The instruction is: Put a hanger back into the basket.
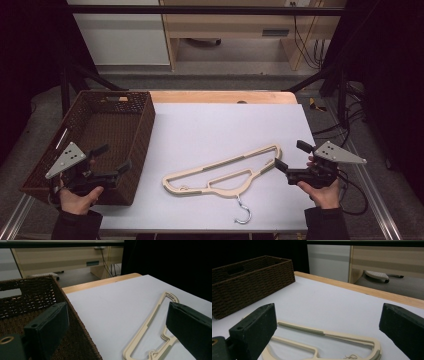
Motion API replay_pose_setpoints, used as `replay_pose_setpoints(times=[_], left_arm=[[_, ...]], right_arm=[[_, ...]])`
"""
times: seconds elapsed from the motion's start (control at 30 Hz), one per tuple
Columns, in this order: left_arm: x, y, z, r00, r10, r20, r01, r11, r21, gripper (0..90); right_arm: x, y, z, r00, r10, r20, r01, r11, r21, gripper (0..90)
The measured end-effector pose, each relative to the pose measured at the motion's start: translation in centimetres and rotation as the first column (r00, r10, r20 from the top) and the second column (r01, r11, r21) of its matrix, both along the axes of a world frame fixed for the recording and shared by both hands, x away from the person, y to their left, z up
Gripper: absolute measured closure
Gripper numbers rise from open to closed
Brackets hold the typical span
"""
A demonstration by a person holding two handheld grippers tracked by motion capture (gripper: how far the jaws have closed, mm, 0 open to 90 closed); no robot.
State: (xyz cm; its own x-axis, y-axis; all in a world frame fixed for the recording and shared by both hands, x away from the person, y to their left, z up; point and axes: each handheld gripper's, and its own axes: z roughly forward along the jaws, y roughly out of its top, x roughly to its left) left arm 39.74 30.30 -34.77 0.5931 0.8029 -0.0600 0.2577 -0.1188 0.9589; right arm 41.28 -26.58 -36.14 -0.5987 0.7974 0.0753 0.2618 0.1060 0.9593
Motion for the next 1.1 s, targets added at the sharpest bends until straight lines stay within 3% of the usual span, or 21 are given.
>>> replay_pose_setpoints(times=[0.33, 0.53, 0.8, 0.9, 1.0, 1.1], left_arm=[[0.1, -0.2, -0.4, 0.9999, -0.002, -0.013, 0.003, 0.9998, 0.018, 4.0], [-0.2, -0.4, -0.3, 0.9999, -0.013, -0.009, 0.014, 0.9995, 0.029, 3.9], [-0.1, -0.6, -0.5, 0.9998, -0.017, -0.014, 0.017, 0.9995, 0.028, 3.8], [-0.1, -0.7, -0.5, 0.9997, -0.019, -0.015, 0.02, 0.9993, 0.031, 3.8], [-0.2, -0.6, -0.4, 0.9998, -0.017, -0.007, 0.018, 0.9993, 0.032, 4.0], [-0.2, -0.6, -0.5, 0.9998, -0.015, -0.011, 0.015, 0.9994, 0.032, 4.2]], right_arm=[[0.3, 1.0, -0.3, 0.999, 0.038, -0.025, -0.039, 0.998, -0.042, 3.4], [0.5, 3.2, -0.6, 0.9906, 0.117, -0.07, -0.124, 0.987, -0.101, 5.7], [0.8, 6.6, -1.7, 0.9689, 0.204, -0.14, -0.226, 0.961, -0.159, 11.2], [0.9, 7.8, -2.3, 0.9531, 0.245, -0.178, -0.273, 0.949, -0.157, 13.3], [0.9, 8.8, -2.8, 0.9441, 0.257, -0.207, -0.298, 0.932, -0.206, 15.8], [1.0, 9.7, -3.2, 0.9327, 0.279, -0.228, -0.326, 0.924, -0.2, 19.6]])
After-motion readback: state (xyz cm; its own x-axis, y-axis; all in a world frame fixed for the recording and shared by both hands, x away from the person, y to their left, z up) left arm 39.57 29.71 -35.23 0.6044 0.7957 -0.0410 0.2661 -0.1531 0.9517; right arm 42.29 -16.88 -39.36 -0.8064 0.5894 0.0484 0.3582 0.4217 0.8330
